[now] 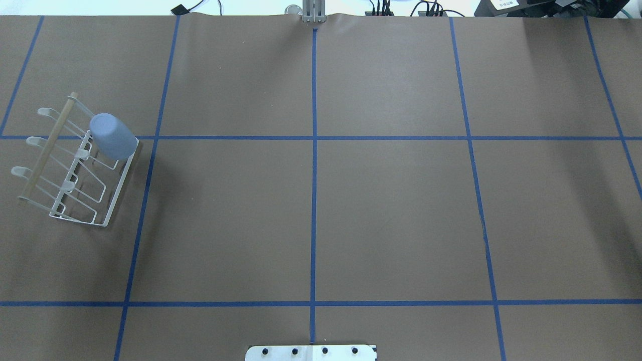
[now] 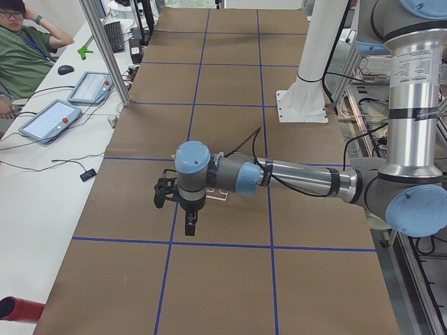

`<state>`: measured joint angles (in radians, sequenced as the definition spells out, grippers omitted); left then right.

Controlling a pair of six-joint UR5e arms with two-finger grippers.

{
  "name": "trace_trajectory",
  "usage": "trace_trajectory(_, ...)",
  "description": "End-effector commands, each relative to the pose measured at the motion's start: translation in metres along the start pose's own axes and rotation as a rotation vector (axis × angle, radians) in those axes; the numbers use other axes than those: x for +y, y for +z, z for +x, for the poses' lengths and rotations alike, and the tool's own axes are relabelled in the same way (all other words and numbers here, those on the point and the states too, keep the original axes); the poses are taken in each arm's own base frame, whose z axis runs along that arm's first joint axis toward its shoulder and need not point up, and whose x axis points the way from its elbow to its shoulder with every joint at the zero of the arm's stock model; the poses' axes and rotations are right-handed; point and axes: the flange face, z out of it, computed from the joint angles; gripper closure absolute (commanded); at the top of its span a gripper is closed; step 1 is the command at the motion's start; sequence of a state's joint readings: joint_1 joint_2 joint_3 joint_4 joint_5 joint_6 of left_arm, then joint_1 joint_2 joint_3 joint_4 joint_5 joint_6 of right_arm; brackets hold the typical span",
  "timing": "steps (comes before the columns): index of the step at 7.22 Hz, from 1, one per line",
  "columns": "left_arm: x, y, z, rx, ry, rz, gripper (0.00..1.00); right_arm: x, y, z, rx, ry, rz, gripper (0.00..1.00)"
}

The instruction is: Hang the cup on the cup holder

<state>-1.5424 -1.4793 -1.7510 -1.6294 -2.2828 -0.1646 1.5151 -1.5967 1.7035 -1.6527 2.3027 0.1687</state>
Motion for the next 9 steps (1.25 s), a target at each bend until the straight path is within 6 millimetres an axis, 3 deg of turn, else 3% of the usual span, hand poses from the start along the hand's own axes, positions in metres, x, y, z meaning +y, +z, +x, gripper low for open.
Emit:
trace_trajectory(1,0.012,0.015,-0.015,-0.004,-0.026,-0.033,0.02,0.015,0.000,0.023,-0.004,0.042,-0.002,0.00)
trace_trajectory(3,0.010,0.011,-0.006,0.049,-0.024,-0.040,0.02,0.012,0.000,0.022,-0.008,0.045,-0.004,0.00)
trace_trajectory(9,0.007,0.010,-0.004,0.050,-0.021,-0.036,0.02,0.013,-0.003,0.020,-0.008,0.036,0.006,0.00)
